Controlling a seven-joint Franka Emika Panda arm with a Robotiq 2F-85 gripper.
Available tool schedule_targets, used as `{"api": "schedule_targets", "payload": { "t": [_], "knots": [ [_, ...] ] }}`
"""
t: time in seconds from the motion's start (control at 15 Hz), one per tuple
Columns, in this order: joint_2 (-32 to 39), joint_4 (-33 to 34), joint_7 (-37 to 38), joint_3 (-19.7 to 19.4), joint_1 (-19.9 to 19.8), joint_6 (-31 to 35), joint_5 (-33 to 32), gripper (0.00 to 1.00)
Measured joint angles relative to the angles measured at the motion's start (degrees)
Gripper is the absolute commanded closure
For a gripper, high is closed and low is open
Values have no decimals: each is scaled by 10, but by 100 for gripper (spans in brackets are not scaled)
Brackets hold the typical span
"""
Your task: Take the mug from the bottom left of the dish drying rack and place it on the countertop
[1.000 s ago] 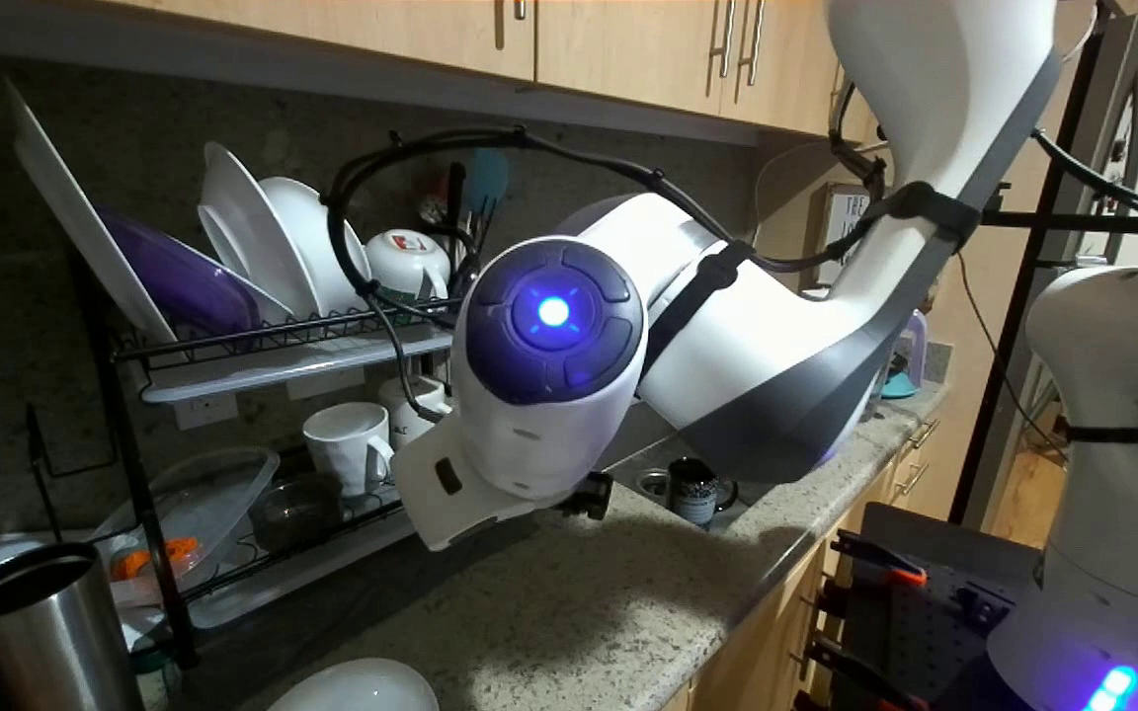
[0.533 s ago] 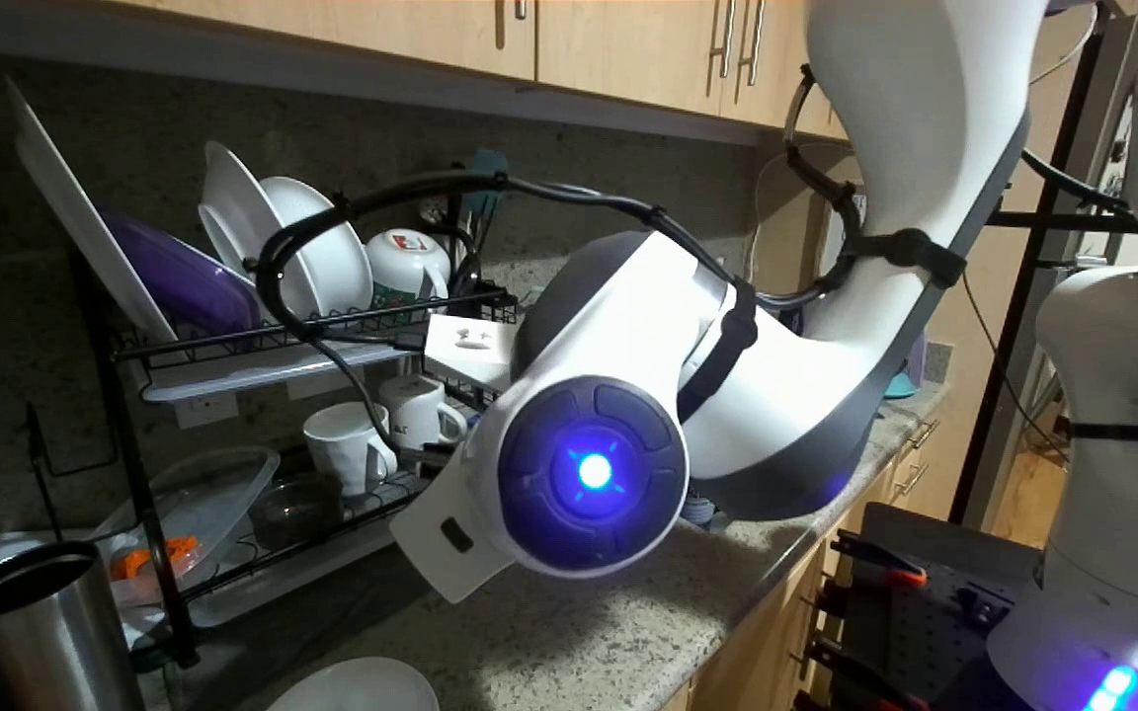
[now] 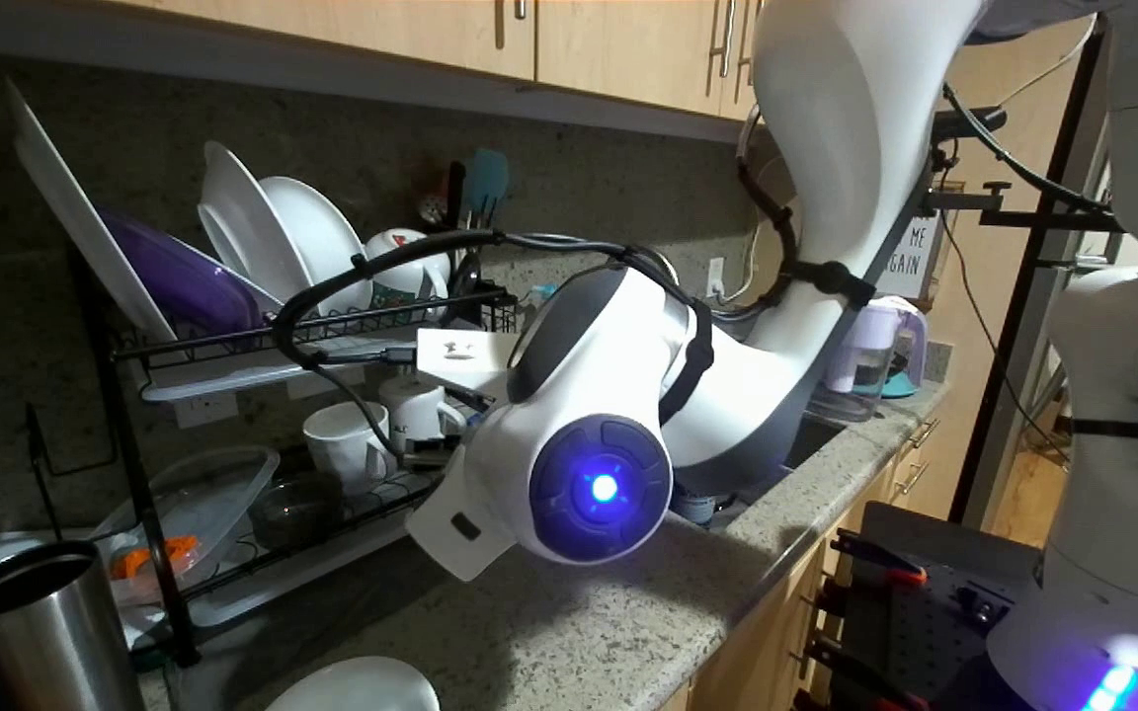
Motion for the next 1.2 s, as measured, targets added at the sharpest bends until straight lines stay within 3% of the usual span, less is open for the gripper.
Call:
{"api": "schedule_targets", "payload": {
  "t": [0.2,0.47,0.73,0.93,1.2],
  "knots": [
    [3,-3,0,-3,-37,54,-51,0],
    [7,-2,-5,-17,-87,175,-139,0],
    [7,7,-58,-34,-116,275,-202,0],
    [2,9,-93,-38,-121,315,-232,0],
    [7,9,-93,-38,-121,316,-233,0]
  ]
}}
